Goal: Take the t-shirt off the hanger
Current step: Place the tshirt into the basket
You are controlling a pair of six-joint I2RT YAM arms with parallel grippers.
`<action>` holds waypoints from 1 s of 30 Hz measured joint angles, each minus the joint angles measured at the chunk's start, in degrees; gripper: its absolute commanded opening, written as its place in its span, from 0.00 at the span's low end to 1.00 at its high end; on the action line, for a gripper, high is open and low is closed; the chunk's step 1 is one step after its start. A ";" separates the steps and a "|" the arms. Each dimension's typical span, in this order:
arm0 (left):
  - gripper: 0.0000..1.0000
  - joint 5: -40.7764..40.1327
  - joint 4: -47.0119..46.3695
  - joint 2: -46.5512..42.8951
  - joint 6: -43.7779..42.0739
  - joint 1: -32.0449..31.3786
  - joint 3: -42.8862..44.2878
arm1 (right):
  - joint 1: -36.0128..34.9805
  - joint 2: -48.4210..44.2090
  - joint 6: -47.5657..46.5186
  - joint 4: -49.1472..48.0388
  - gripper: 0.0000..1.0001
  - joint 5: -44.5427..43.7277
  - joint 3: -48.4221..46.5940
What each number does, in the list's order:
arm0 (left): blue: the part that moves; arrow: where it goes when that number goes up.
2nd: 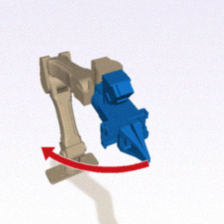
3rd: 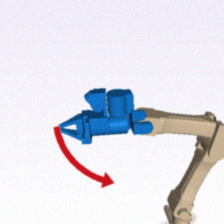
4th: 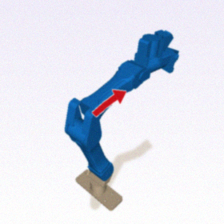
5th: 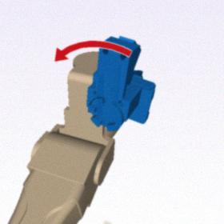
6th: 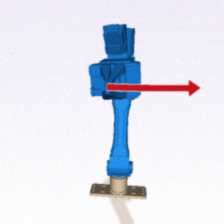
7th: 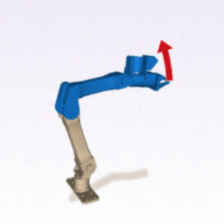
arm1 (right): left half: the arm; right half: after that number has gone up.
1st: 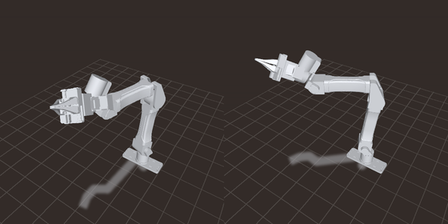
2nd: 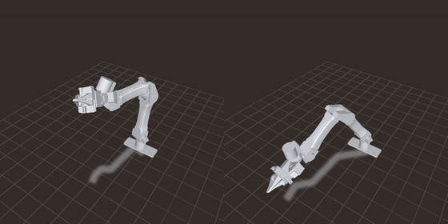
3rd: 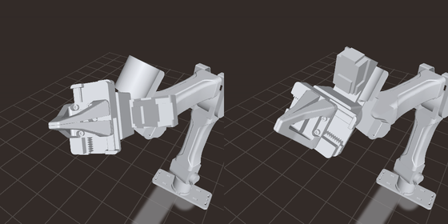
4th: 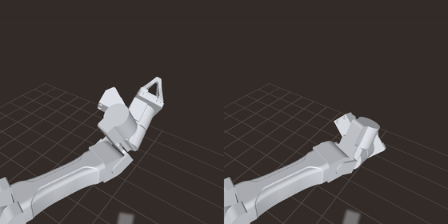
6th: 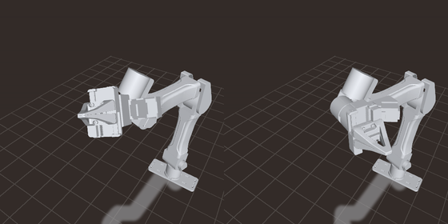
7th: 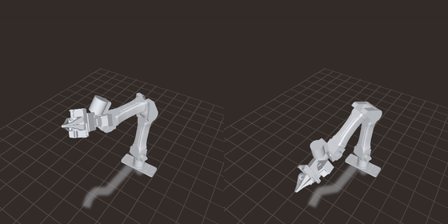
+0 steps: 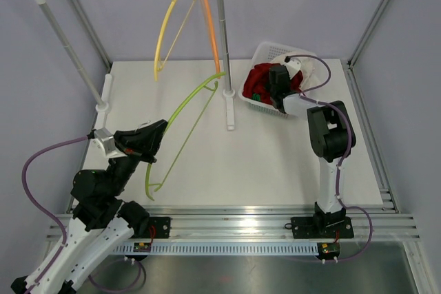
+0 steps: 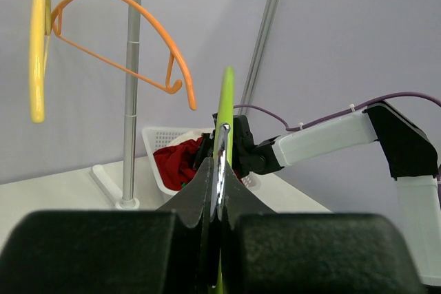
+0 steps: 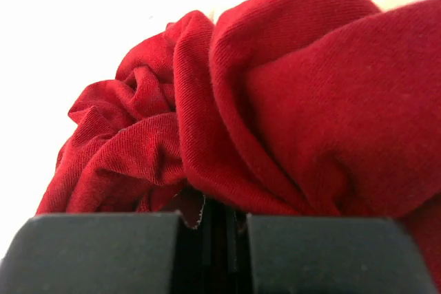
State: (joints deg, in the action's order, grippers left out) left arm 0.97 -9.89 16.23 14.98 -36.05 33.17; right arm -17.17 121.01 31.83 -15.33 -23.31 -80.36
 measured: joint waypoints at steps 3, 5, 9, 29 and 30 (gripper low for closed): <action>0.00 -0.02 0.02 0.00 0.00 0.00 0.00 | 0.00 -0.28 0.00 0.07 0.19 0.04 0.17; 0.00 -0.04 0.02 0.00 0.00 0.00 0.00 | 0.00 -1.05 -0.55 -0.20 0.32 0.59 0.98; 0.00 -0.09 0.09 0.00 0.00 0.00 0.00 | 0.00 -3.91 -3.13 1.29 0.46 2.14 1.07; 0.00 -0.11 1.70 2.03 -0.04 0.00 0.00 | 0.35 -26.58 -12.66 6.12 0.81 9.60 7.32; 0.00 -0.11 1.81 2.25 -0.04 0.00 0.00 | 0.35 -28.59 -13.09 5.84 0.81 10.69 9.01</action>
State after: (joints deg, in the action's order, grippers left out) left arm 0.86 -8.08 18.48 14.94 -36.05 33.17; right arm -16.82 92.42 18.74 -9.50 -12.62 -71.35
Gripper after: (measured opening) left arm 0.020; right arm 0.809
